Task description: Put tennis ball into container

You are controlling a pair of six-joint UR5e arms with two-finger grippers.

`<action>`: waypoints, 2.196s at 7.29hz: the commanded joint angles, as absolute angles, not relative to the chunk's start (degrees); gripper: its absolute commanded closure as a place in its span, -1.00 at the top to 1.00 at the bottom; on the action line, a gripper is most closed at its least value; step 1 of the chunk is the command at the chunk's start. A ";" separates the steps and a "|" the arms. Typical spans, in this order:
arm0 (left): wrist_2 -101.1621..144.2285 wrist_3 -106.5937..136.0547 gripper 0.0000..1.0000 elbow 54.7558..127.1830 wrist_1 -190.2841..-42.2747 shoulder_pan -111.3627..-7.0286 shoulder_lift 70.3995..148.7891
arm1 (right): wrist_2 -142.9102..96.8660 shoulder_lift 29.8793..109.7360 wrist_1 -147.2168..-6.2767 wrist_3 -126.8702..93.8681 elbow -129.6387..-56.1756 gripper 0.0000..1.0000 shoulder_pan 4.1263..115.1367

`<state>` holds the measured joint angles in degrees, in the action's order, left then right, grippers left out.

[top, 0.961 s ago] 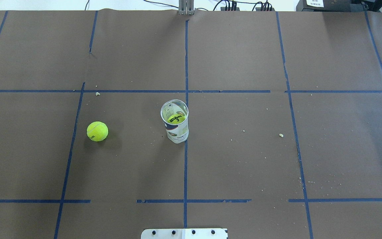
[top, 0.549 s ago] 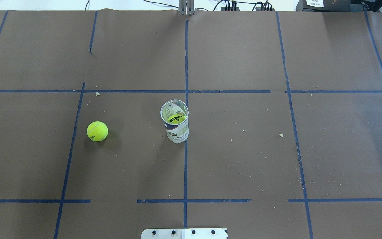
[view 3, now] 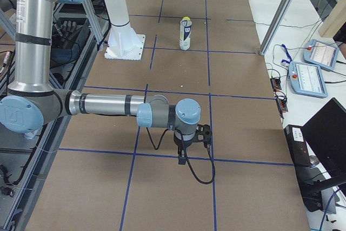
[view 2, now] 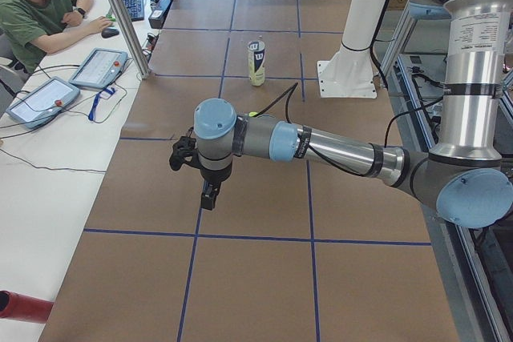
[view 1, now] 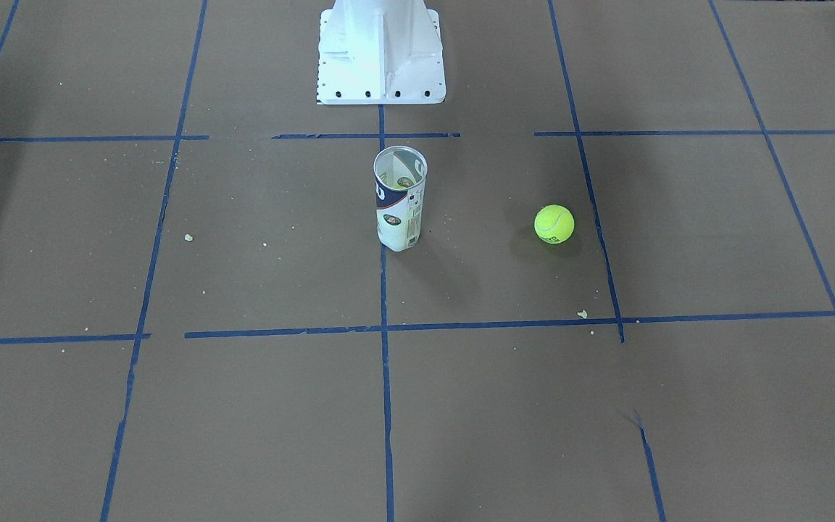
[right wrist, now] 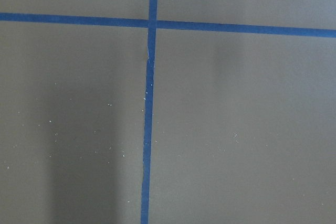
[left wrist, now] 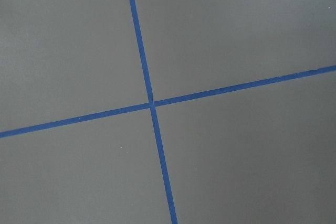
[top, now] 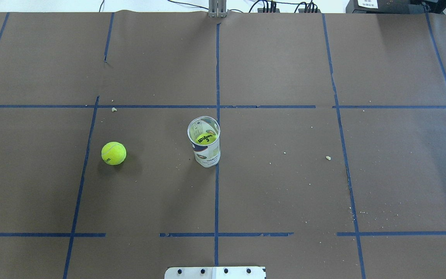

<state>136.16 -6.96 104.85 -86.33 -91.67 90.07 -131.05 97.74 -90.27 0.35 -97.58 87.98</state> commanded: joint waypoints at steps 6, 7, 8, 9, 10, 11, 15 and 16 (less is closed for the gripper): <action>129.17 40.78 1.00 108.09 -109.60 -66.59 93.15 | -131.04 97.82 -90.26 0.35 -97.56 1.00 87.98; 125.89 47.74 1.00 108.71 -109.60 -61.49 95.60 | -131.04 97.74 -90.26 0.35 -97.56 1.00 87.98; 124.99 53.64 1.00 108.02 -109.16 -56.74 99.11 | -131.04 97.82 -90.26 0.35 -97.56 1.00 87.98; 122.02 57.09 1.00 108.02 -108.99 -53.30 100.18 | -131.04 97.74 -90.26 0.35 -97.56 1.00 87.98; 117.55 61.74 1.00 107.93 -108.98 -49.00 101.15 | -131.04 97.73 -90.26 0.35 -97.65 1.00 87.98; 112.64 65.70 1.00 107.76 -108.81 -44.26 102.12 | -131.04 97.82 -90.35 0.35 -97.56 1.00 87.98; 106.80 72.24 1.00 103.89 -108.81 -37.63 106.00 | -131.04 97.82 -90.26 0.35 -97.56 1.00 87.98; 106.61 72.33 1.00 103.19 -108.81 -37.01 106.08 | -131.04 97.82 -90.26 0.35 -97.65 1.00 87.98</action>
